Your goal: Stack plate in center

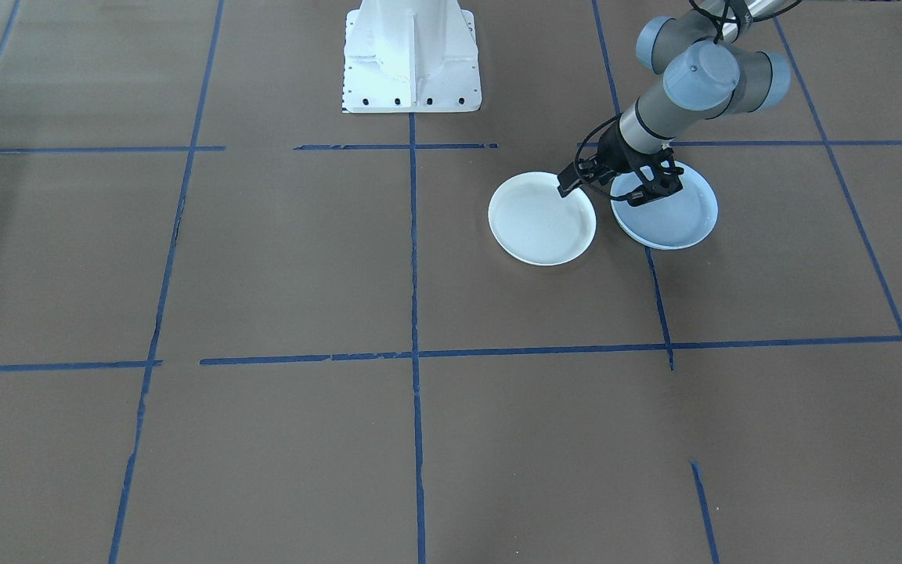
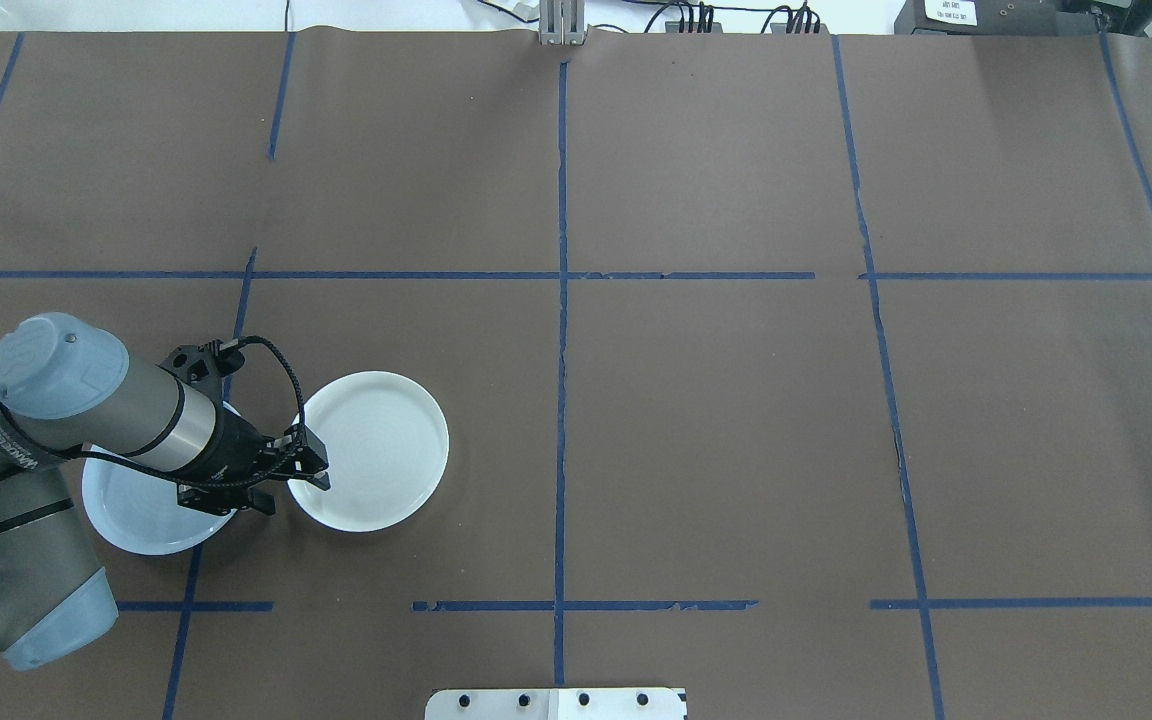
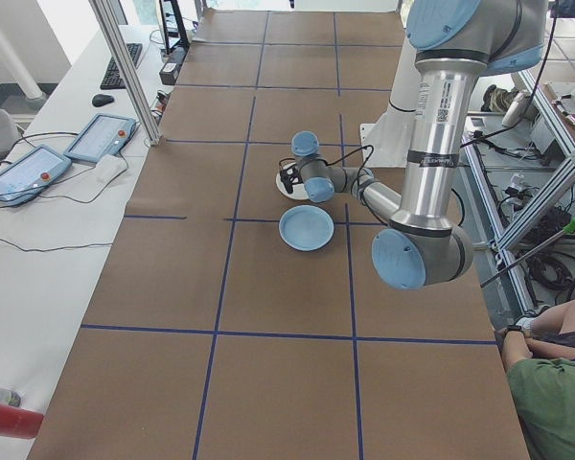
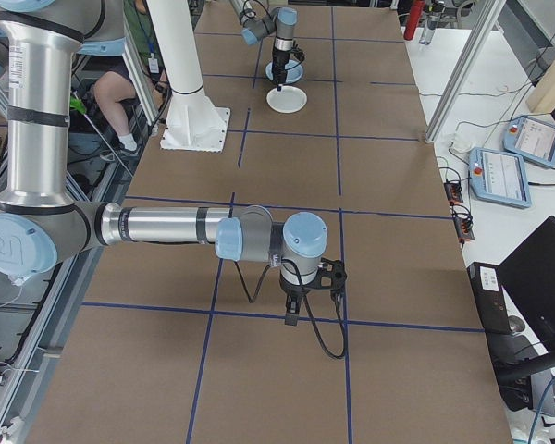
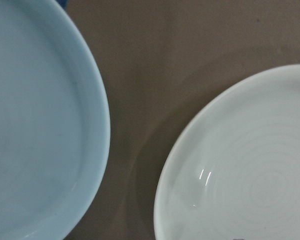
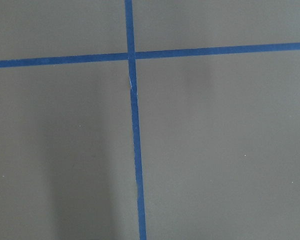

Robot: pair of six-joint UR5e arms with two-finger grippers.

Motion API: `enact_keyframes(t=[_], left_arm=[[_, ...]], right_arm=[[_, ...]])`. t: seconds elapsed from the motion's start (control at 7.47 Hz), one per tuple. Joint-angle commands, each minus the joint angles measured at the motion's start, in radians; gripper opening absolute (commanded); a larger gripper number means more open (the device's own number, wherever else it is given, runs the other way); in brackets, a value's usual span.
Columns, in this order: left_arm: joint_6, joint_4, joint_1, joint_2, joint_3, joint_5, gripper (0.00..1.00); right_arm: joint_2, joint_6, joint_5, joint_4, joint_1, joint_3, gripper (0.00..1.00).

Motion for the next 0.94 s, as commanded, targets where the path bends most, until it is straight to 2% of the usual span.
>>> enact_keyframes(t=[0.0, 0.27, 0.4, 0.54, 0.8], left_arm=[[0.002, -0.015, 0.002, -0.007, 0.020, -0.001, 0.48], [0.007, -0.015, 0.002, -0.020, 0.039, -0.001, 0.47], [0.008, -0.017, 0.001, -0.020, 0.034, -0.011, 0.28], [0.011, -0.017, -0.001, -0.015, 0.022, -0.059, 0.03], [0.014, -0.017, -0.005, -0.007, 0.018, -0.074, 0.00]], right_arm=[[0.000, 0.000, 0.000, 0.000, 0.000, 0.000, 1.00], [0.000, 0.000, 0.000, 0.000, 0.000, 0.000, 1.00], [0.000, 0.000, 0.000, 0.000, 0.000, 0.000, 1.00], [0.000, 0.000, 0.000, 0.000, 0.000, 0.000, 1.00], [0.000, 0.000, 0.000, 0.000, 0.000, 0.000, 1.00]])
